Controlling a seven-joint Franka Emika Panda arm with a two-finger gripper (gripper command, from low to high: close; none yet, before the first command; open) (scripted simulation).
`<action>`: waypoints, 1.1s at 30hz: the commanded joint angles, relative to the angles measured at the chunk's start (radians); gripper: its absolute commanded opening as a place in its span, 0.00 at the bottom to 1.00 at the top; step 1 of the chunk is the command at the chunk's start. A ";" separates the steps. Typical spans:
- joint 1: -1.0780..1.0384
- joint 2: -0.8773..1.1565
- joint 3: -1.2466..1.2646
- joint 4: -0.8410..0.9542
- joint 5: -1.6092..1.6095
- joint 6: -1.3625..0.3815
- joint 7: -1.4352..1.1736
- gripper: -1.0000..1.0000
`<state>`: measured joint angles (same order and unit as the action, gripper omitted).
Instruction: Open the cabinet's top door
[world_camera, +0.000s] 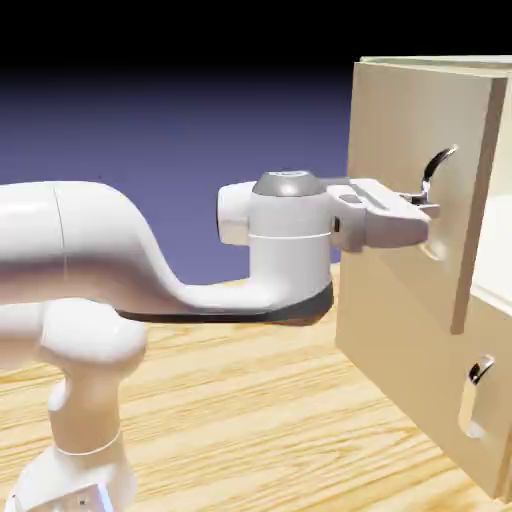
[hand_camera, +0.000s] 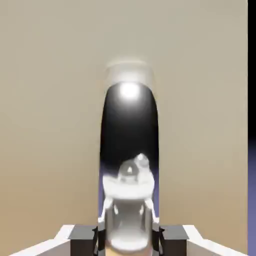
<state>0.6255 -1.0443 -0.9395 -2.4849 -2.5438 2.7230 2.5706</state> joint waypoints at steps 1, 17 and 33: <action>-0.036 -0.009 0.031 -0.032 0.023 -0.019 -0.004 0.00; -0.459 -0.310 0.599 -0.456 0.609 -0.306 -0.173 0.00; -0.480 -0.527 1.158 -0.562 1.266 -0.580 -0.336 0.00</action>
<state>0.1456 -1.5717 0.2185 -3.0461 -1.2797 2.1445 2.2342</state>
